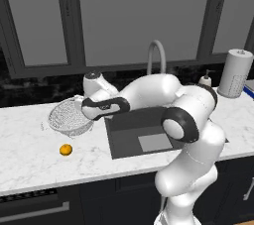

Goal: Put the colander in the sink, put the tangerine in the colander, and turn on the sink faucet and pour water over the colander.

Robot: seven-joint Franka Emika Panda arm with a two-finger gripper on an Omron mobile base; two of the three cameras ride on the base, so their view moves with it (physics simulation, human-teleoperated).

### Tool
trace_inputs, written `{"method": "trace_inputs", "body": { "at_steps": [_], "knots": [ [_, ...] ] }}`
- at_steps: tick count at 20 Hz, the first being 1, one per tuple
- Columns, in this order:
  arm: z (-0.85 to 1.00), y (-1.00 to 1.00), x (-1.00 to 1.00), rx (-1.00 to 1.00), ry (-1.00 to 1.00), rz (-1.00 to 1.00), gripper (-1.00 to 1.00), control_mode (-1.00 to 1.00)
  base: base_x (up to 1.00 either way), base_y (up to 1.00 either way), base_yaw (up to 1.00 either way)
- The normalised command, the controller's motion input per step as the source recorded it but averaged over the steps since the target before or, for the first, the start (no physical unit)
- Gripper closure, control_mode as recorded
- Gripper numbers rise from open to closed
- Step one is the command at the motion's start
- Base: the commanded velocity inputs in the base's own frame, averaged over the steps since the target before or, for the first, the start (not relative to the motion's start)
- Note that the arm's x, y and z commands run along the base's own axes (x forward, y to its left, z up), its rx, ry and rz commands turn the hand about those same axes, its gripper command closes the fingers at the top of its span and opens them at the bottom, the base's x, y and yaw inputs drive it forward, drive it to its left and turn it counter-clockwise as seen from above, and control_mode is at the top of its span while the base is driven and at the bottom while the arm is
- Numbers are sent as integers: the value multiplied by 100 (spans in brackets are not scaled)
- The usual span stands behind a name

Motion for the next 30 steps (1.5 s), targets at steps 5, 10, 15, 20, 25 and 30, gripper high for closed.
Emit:
{"method": "trace_inputs", "body": {
  "at_steps": [5,10,15,20,25,30],
  "knots": [
    [54,-100,-32,35,-15,0,100,-100,0,0,0],
    [97,-100,-44,51,-8,-4,100,-100,0,0,0],
    [61,-92,-51,13,-1,0,100,-100,0,0,0],
    [53,-74,-49,-14,0,9,100,-100,0,0,0],
    [17,-56,-17,-31,7,17,100,-100,0,0,0],
    [-55,-94,0,-11,16,3,100,-100,0,0,0]
  ]
}}
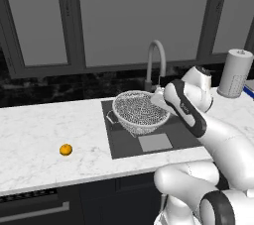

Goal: Put the colander in the sink, put the tangerine in the colander, and turn on the sink faucet and pour water over the colander.

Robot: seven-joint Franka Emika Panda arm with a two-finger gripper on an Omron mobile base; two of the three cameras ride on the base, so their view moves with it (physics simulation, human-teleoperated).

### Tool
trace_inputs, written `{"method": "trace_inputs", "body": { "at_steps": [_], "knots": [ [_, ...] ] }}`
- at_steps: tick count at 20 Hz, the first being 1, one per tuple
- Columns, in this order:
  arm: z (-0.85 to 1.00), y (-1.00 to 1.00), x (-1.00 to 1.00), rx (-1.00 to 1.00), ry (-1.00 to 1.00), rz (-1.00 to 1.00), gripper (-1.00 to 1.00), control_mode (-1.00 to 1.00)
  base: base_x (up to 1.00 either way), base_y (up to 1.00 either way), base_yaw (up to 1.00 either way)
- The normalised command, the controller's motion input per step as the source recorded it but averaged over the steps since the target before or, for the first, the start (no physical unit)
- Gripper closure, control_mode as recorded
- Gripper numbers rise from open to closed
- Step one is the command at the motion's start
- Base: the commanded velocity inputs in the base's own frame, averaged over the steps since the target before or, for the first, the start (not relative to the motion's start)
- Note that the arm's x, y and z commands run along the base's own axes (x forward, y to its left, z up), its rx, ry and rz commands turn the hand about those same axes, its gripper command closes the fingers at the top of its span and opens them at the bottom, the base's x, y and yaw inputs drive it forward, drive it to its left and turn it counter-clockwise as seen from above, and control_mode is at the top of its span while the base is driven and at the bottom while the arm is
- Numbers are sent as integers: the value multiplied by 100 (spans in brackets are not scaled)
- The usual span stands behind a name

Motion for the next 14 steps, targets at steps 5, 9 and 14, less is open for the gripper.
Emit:
{"method": "trace_inputs", "body": {
  "at_steps": [5,9,14],
  "knots": [
    [-47,-94,0,-1,4,-1,100,-100,0,0,0],
    [-53,-53,14,-5,8,-16,100,-100,0,0,0],
    [-63,-56,47,-4,3,-21,100,-100,0,0,0]
  ]
}}
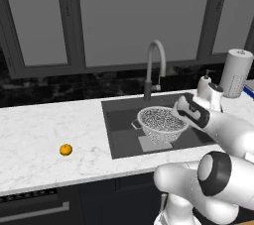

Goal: Put the colander in the sink, put the tangerine in the colander, and turn on the sink faucet and pour water over the colander.

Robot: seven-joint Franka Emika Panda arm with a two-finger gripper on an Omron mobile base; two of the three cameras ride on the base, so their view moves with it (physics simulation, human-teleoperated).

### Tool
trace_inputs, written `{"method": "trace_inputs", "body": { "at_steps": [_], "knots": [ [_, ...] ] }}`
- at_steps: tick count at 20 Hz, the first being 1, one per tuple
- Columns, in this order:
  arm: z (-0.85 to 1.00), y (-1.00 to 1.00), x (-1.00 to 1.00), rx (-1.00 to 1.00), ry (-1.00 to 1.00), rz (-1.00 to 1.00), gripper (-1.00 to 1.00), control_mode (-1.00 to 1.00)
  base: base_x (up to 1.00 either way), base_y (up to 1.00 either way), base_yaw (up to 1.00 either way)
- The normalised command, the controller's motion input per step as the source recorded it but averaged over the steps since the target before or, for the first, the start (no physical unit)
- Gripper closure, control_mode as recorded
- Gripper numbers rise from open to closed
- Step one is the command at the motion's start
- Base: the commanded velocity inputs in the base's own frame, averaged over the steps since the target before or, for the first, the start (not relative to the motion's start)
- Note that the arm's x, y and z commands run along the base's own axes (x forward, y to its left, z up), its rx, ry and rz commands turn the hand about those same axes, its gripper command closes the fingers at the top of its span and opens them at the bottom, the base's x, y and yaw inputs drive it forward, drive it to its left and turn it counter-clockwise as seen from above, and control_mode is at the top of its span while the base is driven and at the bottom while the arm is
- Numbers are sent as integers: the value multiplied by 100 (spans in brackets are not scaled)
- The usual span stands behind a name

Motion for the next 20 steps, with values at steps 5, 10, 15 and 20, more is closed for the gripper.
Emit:
{"method": "trace_inputs", "body": {
  "at_steps": [5,10,15,20],
  "knots": [
    [-45,-45,38,-1,0,-19,100,-100,0,0,0],
    [-27,-43,36,0,-5,-12,100,-100,0,0,0],
    [-27,-26,40,0,-8,-6,100,-100,0,0,0],
    [-23,-8,30,0,-9,0,100,-100,0,0,0]
  ]
}}
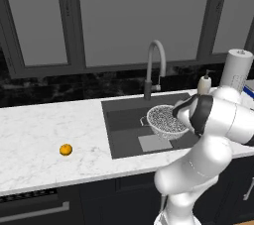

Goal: Put the colander in the sink, put the tangerine in the colander, and turn on the sink faucet and pour water over the colander.

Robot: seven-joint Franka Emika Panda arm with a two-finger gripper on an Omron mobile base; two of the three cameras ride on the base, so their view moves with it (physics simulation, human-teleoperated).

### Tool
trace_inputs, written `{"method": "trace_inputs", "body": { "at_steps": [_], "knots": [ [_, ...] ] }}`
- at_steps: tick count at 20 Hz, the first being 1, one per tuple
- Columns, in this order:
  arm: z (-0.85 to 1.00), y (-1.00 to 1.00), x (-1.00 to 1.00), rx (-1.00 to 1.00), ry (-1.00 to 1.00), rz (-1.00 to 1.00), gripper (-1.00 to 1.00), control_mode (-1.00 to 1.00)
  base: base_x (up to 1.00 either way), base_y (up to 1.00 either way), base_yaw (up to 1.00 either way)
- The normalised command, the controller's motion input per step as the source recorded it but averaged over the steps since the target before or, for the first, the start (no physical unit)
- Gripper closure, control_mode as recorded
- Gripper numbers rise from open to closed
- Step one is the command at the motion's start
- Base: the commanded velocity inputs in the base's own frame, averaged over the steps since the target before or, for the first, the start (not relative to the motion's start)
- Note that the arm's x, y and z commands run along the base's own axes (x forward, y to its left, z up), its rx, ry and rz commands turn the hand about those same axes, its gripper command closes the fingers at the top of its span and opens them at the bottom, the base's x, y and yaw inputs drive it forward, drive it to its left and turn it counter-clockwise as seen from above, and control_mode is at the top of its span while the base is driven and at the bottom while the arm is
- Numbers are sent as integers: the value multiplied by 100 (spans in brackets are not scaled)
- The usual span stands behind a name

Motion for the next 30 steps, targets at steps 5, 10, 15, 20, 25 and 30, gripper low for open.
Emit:
{"method": "trace_inputs", "body": {
  "at_steps": [5,10,15,20,25,30],
  "knots": [
    [-8,-6,29,0,-1,1,100,-100,0,0,0],
    [-3,0,15,0,0,11,100,-100,0,0,0],
    [-8,0,11,-2,0,15,100,-100,0,0,0],
    [-1,0,15,-2,9,8,100,-100,0,0,0],
    [0,0,27,0,9,4,100,-100,0,0,0],
    [0,1,24,0,6,4,100,-100,0,0,0]
  ]
}}
